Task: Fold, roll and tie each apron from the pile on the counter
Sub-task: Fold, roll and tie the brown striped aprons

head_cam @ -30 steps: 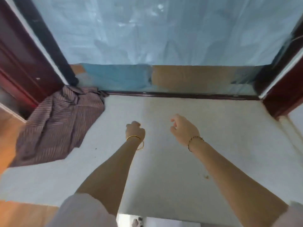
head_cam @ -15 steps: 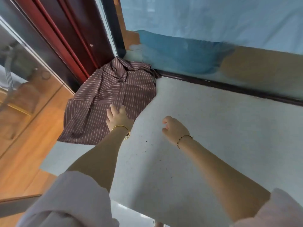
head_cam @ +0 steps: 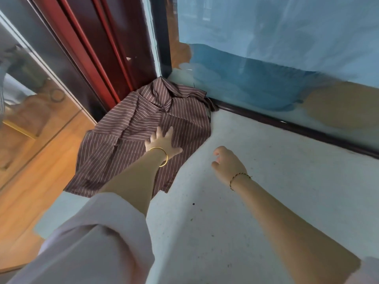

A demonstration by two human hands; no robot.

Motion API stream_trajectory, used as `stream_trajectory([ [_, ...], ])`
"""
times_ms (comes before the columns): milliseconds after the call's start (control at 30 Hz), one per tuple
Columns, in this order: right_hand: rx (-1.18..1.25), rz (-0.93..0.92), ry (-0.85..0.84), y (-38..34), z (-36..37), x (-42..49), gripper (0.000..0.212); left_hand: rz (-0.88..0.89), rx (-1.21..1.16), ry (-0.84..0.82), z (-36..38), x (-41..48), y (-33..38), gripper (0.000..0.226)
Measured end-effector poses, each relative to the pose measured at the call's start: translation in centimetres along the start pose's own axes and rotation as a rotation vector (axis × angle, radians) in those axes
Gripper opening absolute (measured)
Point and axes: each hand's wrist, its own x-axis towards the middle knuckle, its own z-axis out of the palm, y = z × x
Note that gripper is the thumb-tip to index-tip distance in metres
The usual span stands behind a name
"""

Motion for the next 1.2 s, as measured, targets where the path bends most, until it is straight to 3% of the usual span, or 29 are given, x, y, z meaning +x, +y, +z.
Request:
stream_trajectory([
  [67,0.004,0.011,-0.002,0.3,0.3,0.5,0.041,0.022,0.053,-0.025,0.8,0.2,0.7,0.080],
  [200,0.005,0.040,-0.021,1.1,0.9,0.4,0.039,0.116,0.061,0.201,1.3,-0.7,1.9,0.037],
  [267,0.041,0.064,-0.018,1.8,1.3,0.2,0.039,0.218,-0.009,0.152,1.8,-1.6,3.1,0.031],
  [367,0.186,0.159,0.156,3.3,1.4,-0.6,0.039,0.503,-0.095,-0.127,2.9,-4.7,6.3,0.026],
  [433,0.170,0.255,0.309,4.8,1.1,-1.5,0.041,0.619,-0.192,-0.508,3.8,-8.5,8.4,0.025],
  [500,-0.032,0.311,0.352,6.6,0.5,-2.7,0.044,0.540,-0.417,-0.901,4.2,-12.0,10.5,0.028],
  [533,-0.115,0.296,0.326,7.8,0.4,-3.3,0.047,0.502,-0.496,-0.965,4.3,-13.0,11.3,0.029],
  [567,-0.142,0.265,0.262,9.1,0.2,-4.1,0.050,0.481,-0.537,-0.914,4.1,-13.6,12.2,0.028],
  [600,-0.151,0.217,0.168,10.3,0.2,-4.9,0.053,0.466,-0.543,-0.740,3.8,-13.7,12.8,0.026],
  [700,-0.410,0.083,-0.069,12.5,1.4,-7.5,0.053,0.405,-0.370,0.005,3.3,-11.6,12.7,0.025],
  [733,-0.479,0.078,-0.044,13.0,1.8,-8.4,0.049,0.374,-0.225,0.116,3.3,-10.9,12.1,0.033],
  [767,-0.511,0.100,0.006,13.8,1.9,-9.5,0.045,0.329,-0.060,0.117,3.8,-10.6,11.7,0.043],
  [867,-0.556,0.251,0.069,16.6,1.1,-12.1,0.040,0.256,0.244,-0.080,5.1,-11.4,11.4,0.067],
  [967,-0.539,0.427,0.050,19.0,-1.5,-13.2,0.032,0.447,0.368,-0.091,6.2,-14.1,13.9,0.060],
  [1033,-0.493,0.473,0.110,19.6,-3.1,-13.1,0.028,0.555,0.257,-0.294,6.8,-16.1,16.4,0.050],
  [1100,-0.389,0.446,0.197,19.6,-3.8,-12.4,0.031,0.527,0.005,-0.693,7.3,-17.9,18.2,0.040],
  [1133,-0.319,0.434,0.240,19.7,-4.2,-12.0,0.034,0.492,-0.104,-0.809,7.4,-18.3,19.1,0.033],
  [1167,-0.256,0.419,0.262,19.5,-4.3,-11.5,0.036,0.479,-0.178,-0.797,7.3,-18.2,19.4,0.028],
  [1200,-0.208,0.408,0.265,19.4,-4.4,-11.1,0.038,0.495,-0.208,-0.683,6.9,-17.8,19.7,0.024],
])
